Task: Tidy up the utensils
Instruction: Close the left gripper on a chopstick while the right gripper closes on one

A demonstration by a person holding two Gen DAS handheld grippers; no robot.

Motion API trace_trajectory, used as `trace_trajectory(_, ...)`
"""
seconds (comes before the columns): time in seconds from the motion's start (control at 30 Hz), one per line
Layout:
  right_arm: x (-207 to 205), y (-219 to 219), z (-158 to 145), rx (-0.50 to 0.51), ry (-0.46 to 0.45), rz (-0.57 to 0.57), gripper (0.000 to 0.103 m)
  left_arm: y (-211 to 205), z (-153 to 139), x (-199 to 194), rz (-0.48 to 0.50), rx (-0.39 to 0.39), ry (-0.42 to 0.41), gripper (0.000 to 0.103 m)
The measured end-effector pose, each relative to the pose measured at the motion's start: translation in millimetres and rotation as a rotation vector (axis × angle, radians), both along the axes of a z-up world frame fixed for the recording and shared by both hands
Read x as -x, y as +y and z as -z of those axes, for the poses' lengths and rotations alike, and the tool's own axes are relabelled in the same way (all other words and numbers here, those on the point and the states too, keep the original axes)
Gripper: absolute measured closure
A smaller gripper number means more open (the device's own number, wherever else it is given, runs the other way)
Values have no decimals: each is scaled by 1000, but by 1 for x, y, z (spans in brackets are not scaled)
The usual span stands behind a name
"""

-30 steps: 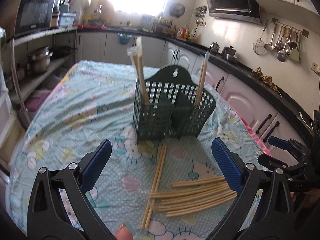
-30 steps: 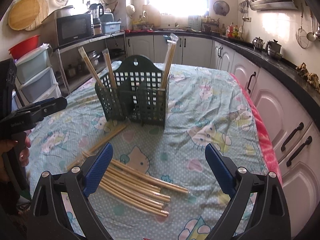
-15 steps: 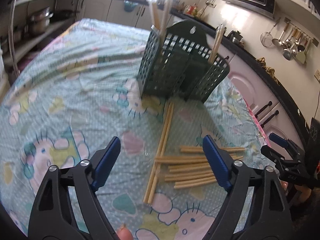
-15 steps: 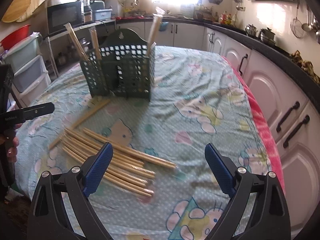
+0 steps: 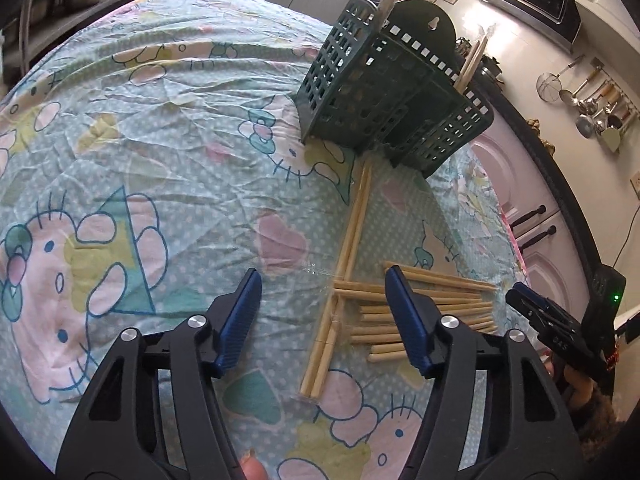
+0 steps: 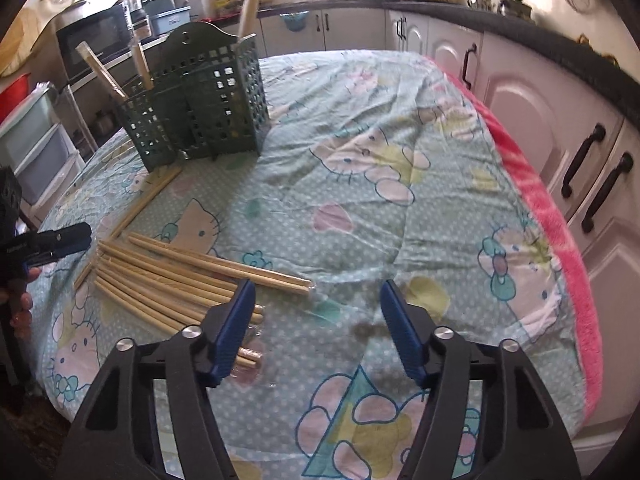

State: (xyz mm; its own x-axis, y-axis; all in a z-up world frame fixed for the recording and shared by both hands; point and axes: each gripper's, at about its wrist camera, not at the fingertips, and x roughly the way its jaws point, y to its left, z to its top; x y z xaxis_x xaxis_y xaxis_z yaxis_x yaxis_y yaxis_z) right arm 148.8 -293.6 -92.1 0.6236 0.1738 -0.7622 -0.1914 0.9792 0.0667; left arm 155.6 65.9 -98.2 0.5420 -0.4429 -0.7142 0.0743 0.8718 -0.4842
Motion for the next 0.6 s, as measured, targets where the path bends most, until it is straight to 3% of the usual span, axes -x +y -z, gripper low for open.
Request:
trace_trajectory(0.27,-8,-6,12,-87,67,-11,69,-1,2,-5,1,-5,6,64)
trace_trajectory(0.47,-13,-5,12,-137,76,-23,76,-7,3,-8,18,-27,5,81)
trace_trajectory(0.6,-17,-4,14,-152,84,-19,80,-8,5,-9,18,-31,4,84)
